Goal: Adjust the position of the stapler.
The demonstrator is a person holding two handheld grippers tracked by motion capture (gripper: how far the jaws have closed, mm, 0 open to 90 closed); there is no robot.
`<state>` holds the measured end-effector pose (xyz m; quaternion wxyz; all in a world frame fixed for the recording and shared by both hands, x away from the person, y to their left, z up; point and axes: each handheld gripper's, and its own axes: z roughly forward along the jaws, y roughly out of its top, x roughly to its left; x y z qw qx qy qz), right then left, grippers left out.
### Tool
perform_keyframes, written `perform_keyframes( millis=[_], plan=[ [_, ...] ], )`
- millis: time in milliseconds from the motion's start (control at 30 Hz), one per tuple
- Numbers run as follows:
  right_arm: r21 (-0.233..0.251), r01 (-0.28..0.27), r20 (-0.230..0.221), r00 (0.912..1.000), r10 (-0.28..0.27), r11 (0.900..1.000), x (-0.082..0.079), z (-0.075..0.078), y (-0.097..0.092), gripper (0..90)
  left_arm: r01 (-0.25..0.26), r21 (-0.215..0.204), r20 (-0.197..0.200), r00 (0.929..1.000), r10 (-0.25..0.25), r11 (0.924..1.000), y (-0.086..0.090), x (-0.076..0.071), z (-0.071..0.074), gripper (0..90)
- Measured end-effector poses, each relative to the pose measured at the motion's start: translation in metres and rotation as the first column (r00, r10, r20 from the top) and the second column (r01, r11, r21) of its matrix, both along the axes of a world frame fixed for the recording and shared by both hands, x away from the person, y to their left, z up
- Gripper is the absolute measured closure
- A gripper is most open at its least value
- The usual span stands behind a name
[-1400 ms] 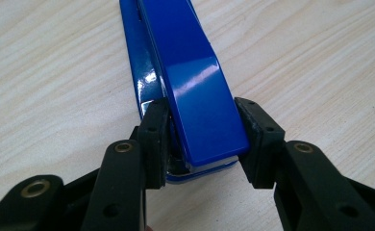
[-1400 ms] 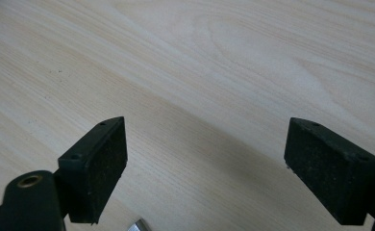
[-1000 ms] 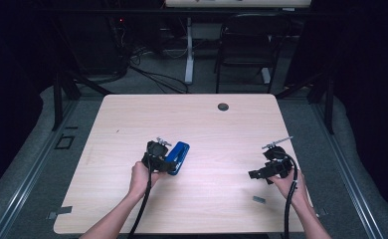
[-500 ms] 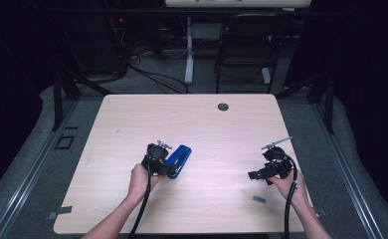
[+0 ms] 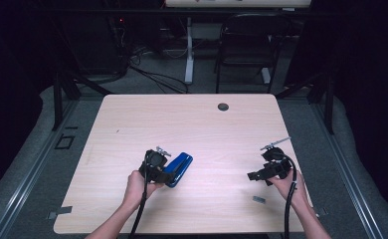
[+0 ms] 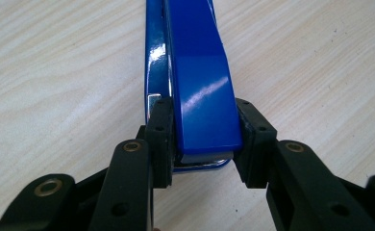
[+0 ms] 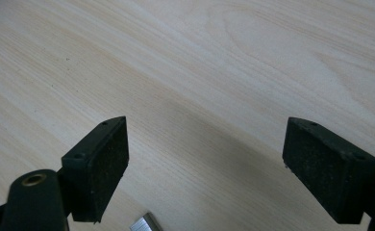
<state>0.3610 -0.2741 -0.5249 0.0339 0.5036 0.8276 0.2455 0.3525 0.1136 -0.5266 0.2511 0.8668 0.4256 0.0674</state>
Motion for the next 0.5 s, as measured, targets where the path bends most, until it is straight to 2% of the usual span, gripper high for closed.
perform_keyframes(
  millis=[133,500],
  plan=[
    [-0.007,-0.005,-0.004,1.0,0.005,1.0,0.0,0.0,0.0,16.2,0.002,0.013,-0.001,1.0,-0.002,0.9999,-0.001,-0.003,-0.001,64.1],
    [0.002,-0.006,-0.011,0.9999,0.006,1.0,0.0,-0.001,0.001,16.3,-0.004,-0.002,-0.022,0.9997,0.004,1.0,-0.001,-0.011,-0.001,64.1]
  ],
)
